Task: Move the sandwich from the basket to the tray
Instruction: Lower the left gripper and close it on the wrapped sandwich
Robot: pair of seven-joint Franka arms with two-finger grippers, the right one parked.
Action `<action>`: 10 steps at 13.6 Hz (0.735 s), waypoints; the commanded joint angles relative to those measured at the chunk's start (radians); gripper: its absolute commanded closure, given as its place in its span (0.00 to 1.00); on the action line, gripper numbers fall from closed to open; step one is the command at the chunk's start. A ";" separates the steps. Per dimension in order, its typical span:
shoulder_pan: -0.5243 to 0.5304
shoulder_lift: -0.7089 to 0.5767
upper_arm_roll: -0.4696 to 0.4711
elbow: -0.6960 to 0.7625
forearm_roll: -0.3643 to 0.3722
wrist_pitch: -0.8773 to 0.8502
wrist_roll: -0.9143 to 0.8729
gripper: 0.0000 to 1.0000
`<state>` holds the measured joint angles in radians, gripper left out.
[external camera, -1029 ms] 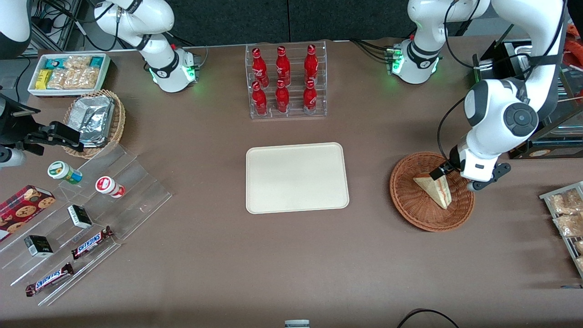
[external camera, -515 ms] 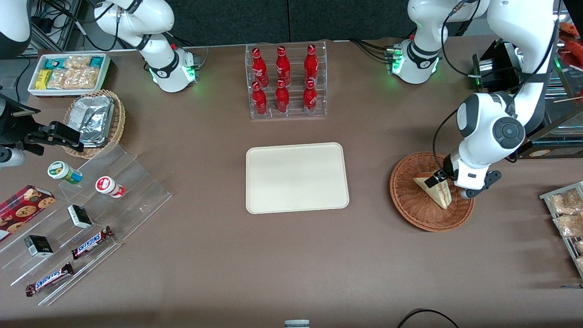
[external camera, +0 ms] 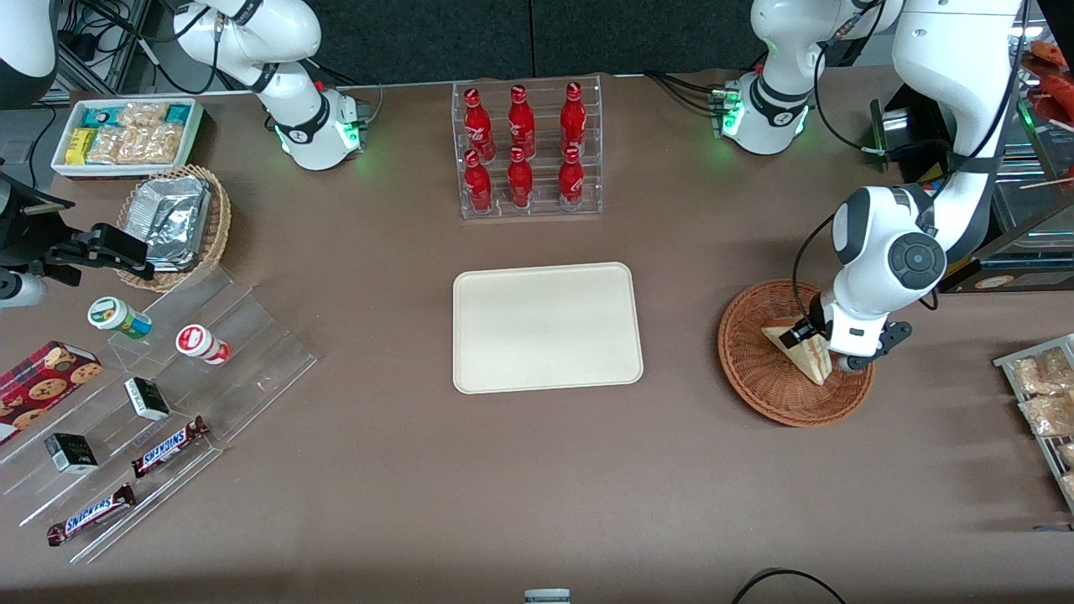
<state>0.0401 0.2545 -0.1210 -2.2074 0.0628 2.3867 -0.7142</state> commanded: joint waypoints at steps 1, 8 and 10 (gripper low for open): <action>0.011 -0.007 -0.006 0.003 0.020 0.000 -0.051 1.00; -0.005 -0.030 -0.012 0.144 0.025 -0.246 -0.031 1.00; -0.011 -0.059 -0.026 0.185 0.023 -0.334 -0.019 1.00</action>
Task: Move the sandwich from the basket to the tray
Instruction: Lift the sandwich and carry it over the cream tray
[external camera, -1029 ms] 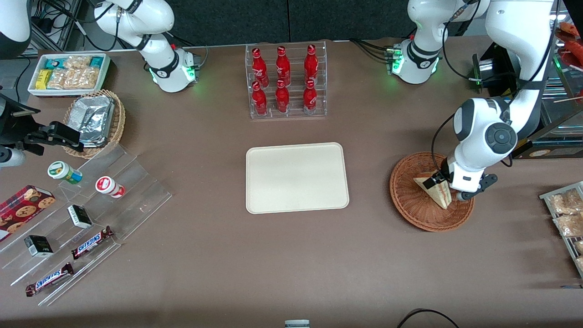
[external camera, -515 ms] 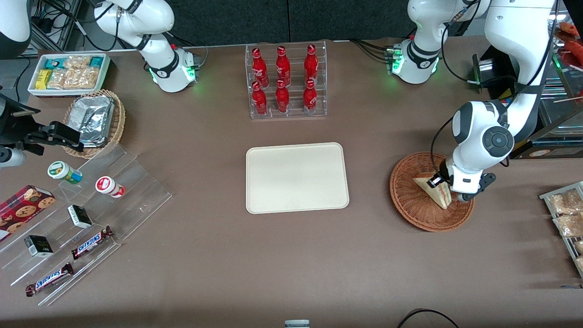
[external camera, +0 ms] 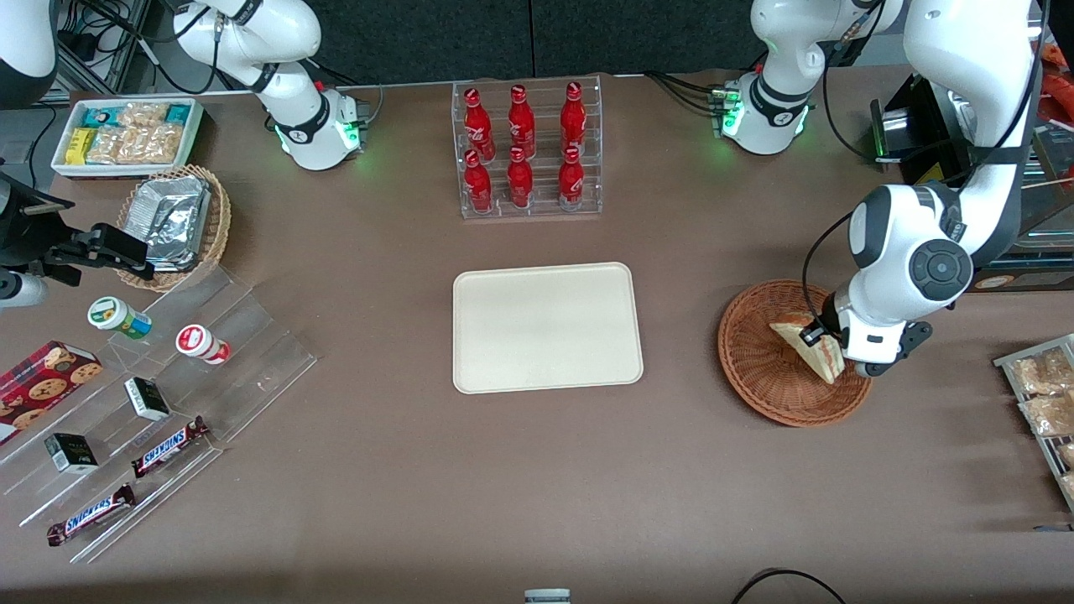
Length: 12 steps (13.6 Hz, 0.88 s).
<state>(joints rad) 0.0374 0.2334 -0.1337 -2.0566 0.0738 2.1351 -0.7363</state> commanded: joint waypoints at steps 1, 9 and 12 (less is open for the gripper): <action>-0.014 -0.052 -0.044 0.055 0.011 -0.124 0.009 1.00; -0.022 0.010 -0.355 0.196 0.000 -0.181 0.069 1.00; -0.112 0.130 -0.379 0.335 0.007 -0.191 0.072 1.00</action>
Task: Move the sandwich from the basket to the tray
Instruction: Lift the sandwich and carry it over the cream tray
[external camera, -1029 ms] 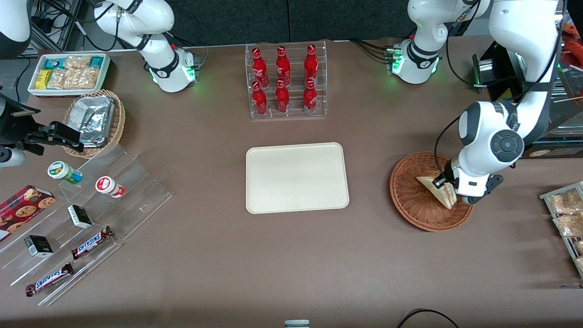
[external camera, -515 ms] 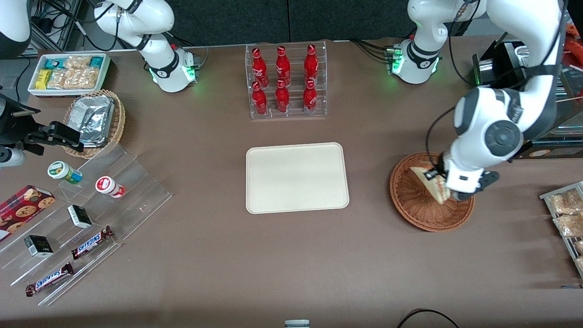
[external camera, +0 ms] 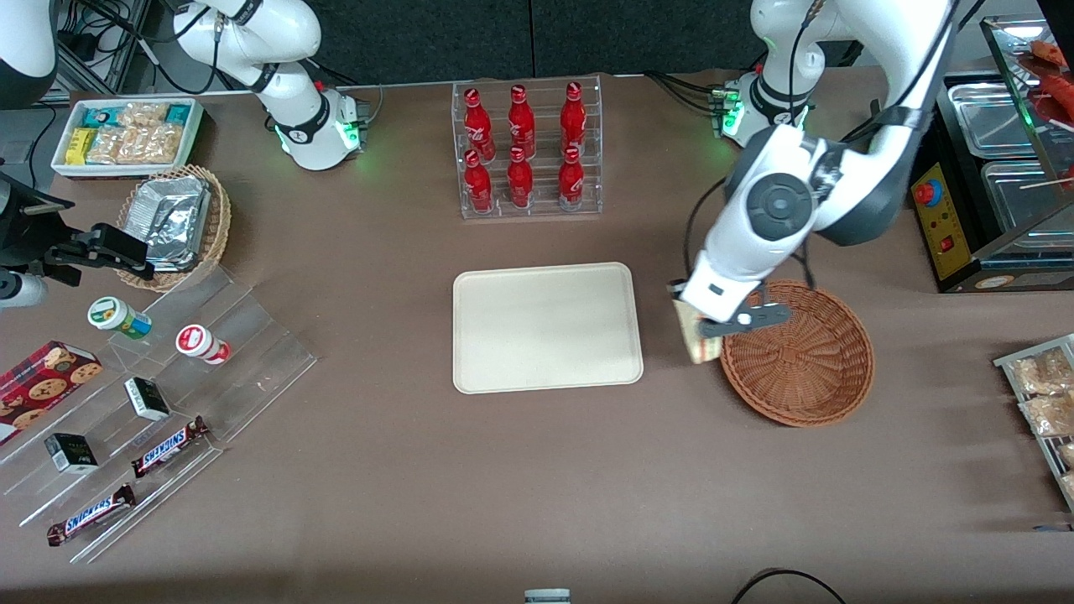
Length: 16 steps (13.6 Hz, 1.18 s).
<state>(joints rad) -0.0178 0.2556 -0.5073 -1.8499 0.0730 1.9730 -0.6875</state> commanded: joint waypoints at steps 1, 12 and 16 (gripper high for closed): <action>-0.095 0.155 -0.005 0.180 0.011 -0.049 0.020 1.00; -0.357 0.520 0.004 0.509 0.153 -0.072 -0.130 1.00; -0.387 0.556 0.009 0.523 0.185 -0.020 -0.228 1.00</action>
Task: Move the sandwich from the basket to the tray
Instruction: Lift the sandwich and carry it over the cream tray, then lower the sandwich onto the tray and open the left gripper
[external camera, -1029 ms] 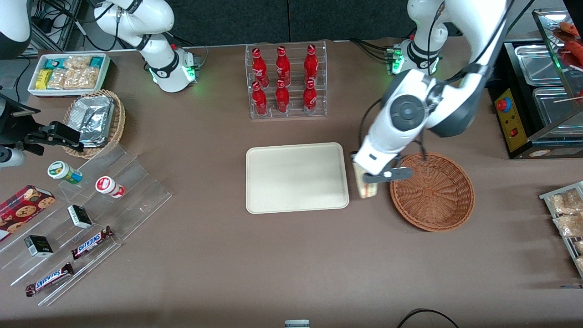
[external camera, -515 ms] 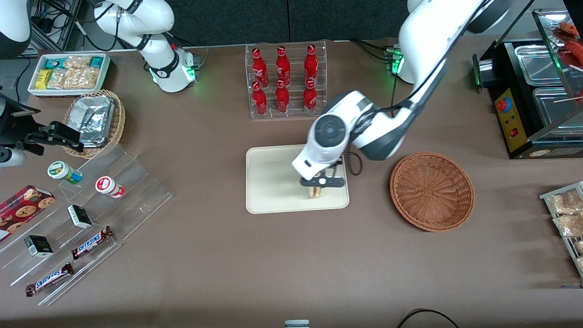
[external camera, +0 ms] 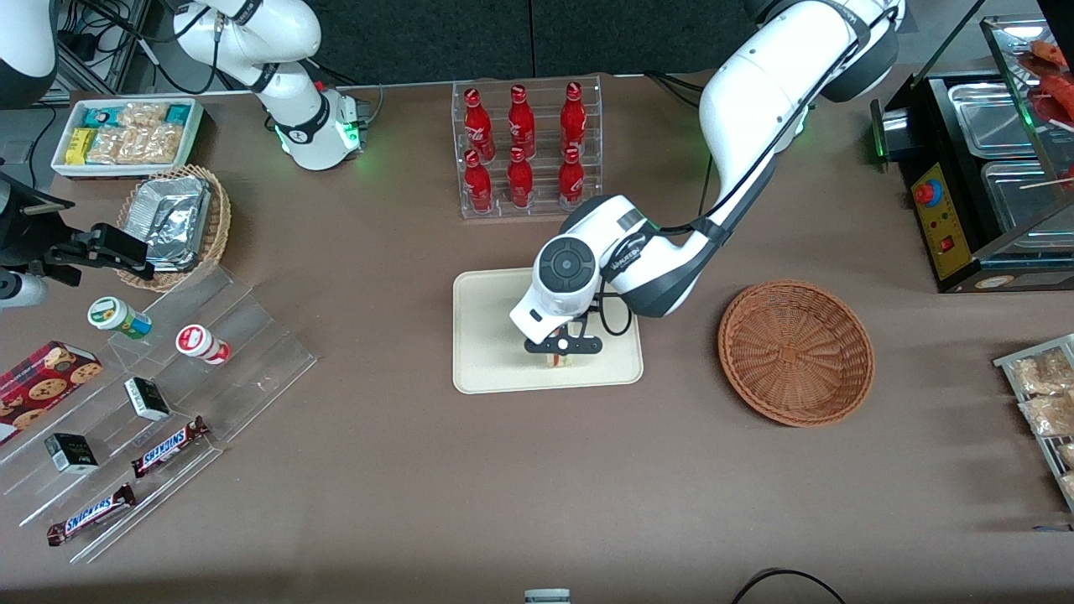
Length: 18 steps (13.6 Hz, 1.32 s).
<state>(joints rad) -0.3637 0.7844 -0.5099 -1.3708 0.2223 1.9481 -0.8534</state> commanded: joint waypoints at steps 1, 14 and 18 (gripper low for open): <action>-0.046 0.029 0.016 0.044 0.035 0.006 -0.070 1.00; -0.084 0.078 0.018 0.044 0.112 0.067 -0.107 0.00; -0.083 0.066 0.018 0.044 0.124 0.063 -0.108 0.00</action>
<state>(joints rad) -0.4284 0.8472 -0.5036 -1.3567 0.3243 2.0165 -0.9426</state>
